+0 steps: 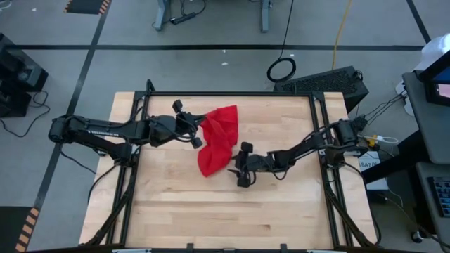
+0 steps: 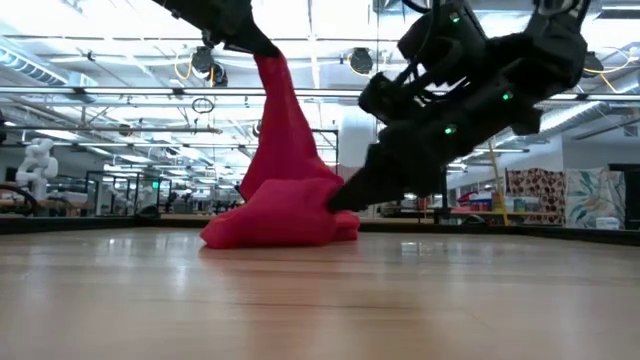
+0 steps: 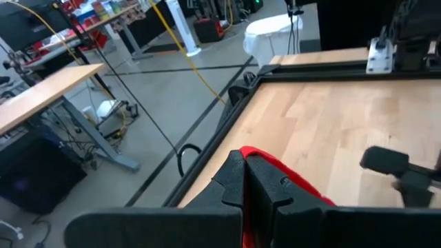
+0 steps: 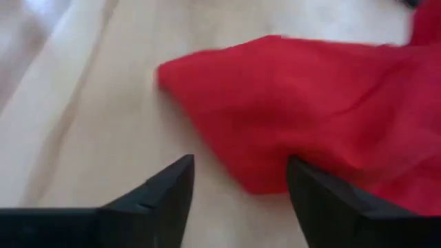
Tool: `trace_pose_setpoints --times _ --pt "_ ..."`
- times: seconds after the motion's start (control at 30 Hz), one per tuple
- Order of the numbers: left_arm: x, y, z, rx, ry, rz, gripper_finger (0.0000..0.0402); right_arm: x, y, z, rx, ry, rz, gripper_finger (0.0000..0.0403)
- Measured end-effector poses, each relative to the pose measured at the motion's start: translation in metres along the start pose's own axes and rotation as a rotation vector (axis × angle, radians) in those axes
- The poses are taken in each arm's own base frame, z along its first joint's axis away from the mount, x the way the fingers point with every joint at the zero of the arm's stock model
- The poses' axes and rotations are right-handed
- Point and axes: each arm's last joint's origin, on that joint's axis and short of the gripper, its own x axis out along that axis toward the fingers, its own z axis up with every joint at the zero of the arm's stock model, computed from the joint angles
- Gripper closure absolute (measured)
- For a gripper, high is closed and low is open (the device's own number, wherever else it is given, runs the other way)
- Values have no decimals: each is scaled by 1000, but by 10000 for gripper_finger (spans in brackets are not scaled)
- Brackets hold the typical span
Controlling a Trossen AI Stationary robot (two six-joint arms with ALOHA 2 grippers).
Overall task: Roll napkin
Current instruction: Fold the red napkin
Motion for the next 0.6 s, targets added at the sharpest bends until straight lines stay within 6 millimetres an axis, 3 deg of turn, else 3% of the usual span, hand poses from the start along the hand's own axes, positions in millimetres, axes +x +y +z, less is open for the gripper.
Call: trace_pose_setpoints --times 0.13,0.23,0.37,0.53,0.6 --pt "0 0 -1 4 7 -2 400 14 -9 -6 7 -46 -10 166" --pt "0 0 -1 6 9 -2 400 25 -19 -14 19 -59 31 189" --pt "0 0 -2 10 15 -3 400 28 -25 -19 46 -14 63 255" --pt "0 -1 -8 19 74 -12 400 8 -25 -3 -28 47 1 369" --pt "-1 -1 -10 4 96 -14 400 -1 -28 4 -76 63 -40 393"
